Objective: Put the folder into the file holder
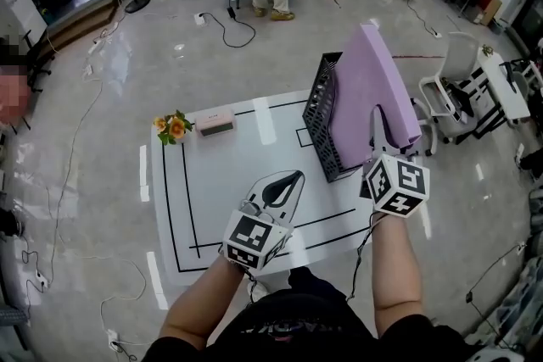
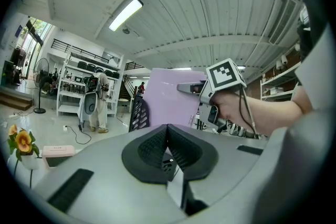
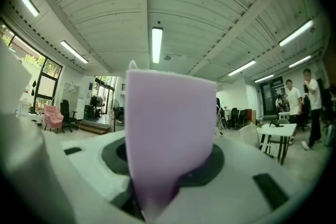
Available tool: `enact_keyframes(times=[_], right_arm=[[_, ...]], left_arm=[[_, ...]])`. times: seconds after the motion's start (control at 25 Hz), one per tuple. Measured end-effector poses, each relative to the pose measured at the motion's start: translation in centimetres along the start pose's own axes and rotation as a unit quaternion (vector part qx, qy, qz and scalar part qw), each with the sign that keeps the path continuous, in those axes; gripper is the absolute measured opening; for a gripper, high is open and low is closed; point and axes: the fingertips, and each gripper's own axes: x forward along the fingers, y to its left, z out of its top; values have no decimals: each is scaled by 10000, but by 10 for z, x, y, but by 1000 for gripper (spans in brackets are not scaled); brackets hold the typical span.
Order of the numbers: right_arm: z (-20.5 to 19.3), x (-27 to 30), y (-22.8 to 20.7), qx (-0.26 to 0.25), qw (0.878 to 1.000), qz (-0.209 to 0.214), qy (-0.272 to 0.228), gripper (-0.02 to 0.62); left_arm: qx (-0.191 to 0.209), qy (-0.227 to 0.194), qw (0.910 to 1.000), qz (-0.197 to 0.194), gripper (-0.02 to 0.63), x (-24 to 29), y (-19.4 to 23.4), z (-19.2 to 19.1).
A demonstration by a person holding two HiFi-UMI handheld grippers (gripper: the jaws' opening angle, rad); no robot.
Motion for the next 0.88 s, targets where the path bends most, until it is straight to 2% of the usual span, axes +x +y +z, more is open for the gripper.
enact_keyframes(times=[0.88], right_arm=[[-85, 28, 11, 100, 9988, 66, 482, 175]], left_arm=[[-196, 180, 9994, 240, 3, -3, 16, -23]])
